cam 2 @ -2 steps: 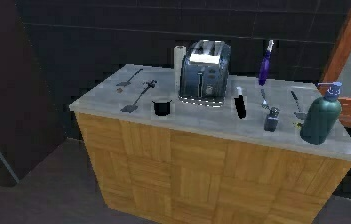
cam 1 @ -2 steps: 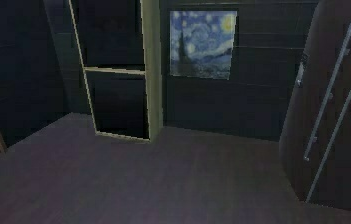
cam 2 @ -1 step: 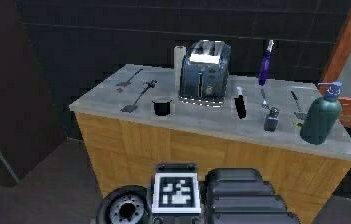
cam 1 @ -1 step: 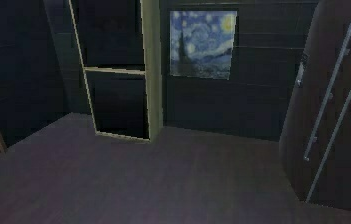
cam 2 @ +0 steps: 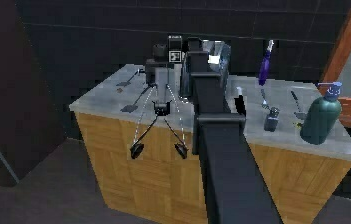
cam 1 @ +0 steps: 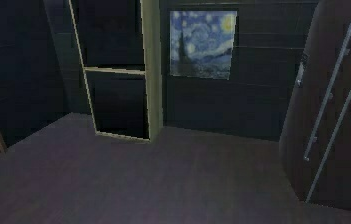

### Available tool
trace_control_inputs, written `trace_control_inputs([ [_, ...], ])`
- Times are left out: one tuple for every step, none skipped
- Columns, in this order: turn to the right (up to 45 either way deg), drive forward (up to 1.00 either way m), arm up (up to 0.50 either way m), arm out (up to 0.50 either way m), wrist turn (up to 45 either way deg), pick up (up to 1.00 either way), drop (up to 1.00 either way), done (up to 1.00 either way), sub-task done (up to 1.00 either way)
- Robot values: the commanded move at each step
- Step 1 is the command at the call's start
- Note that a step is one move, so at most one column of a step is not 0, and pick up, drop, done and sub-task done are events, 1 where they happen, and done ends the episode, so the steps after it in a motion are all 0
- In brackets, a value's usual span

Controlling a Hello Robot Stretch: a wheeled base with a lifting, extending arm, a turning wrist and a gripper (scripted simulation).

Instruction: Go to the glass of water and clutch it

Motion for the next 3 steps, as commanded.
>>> trace_control_inputs([
  [0.0, 0.0, 0.0, 0.0, 45.0, 0.0, 0.0, 0.0, 0.0],
  [0.0, 0.0, 0.0, 0.0, 45.0, 0.0, 0.0, 0.0, 0.0],
  [0.0, 0.0, 0.0, 0.0, 45.0, 0.0, 0.0, 0.0, 0.0],
])
